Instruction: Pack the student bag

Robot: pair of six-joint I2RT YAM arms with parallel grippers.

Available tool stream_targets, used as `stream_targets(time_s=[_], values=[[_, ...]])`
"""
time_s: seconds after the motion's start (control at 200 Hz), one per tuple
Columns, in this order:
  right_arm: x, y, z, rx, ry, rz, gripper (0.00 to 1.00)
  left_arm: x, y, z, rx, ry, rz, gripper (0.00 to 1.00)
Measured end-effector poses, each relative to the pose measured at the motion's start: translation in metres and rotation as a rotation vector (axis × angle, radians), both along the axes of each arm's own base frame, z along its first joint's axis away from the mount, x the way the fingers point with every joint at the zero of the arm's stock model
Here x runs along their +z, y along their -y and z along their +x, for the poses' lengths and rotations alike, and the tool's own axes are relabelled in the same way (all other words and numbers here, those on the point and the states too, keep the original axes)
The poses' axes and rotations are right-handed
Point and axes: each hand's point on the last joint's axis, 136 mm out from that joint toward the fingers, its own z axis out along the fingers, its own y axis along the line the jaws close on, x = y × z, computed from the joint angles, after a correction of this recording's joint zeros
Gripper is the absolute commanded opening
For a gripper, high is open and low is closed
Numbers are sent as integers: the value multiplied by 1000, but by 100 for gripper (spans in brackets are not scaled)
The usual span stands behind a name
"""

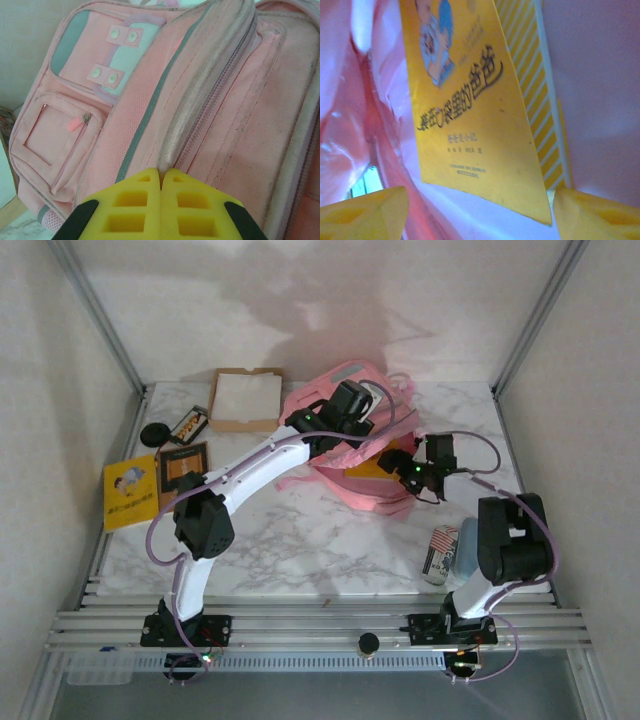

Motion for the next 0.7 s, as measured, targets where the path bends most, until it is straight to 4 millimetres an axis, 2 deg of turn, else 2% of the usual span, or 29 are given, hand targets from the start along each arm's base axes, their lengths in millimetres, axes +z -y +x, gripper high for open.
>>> stream_targets(time_s=[0.13, 0.23, 0.33, 0.431, 0.531, 0.701], values=[[-11, 0, 4, -16, -21, -3, 74, 0, 0, 0, -1, 0, 0, 0], [-14, -5, 12, -11, -17, -16, 64, 0, 0, 0, -1, 0, 0, 0], [-17, -7, 19, -14, -12, -25, 65, 0, -1, 1, 2, 0, 0, 0], [-15, -6, 21, -15, 0, -40, 40, 0, -3, 2, 6, -1, -1, 0], [-19, -1, 20, -33, -11, -60, 37, 0, -3, 2, 8, -1, -3, 0], [-23, 4, 26, -42, 9, -99, 8, -1, -3, 2, 8, -2, -1, 0]])
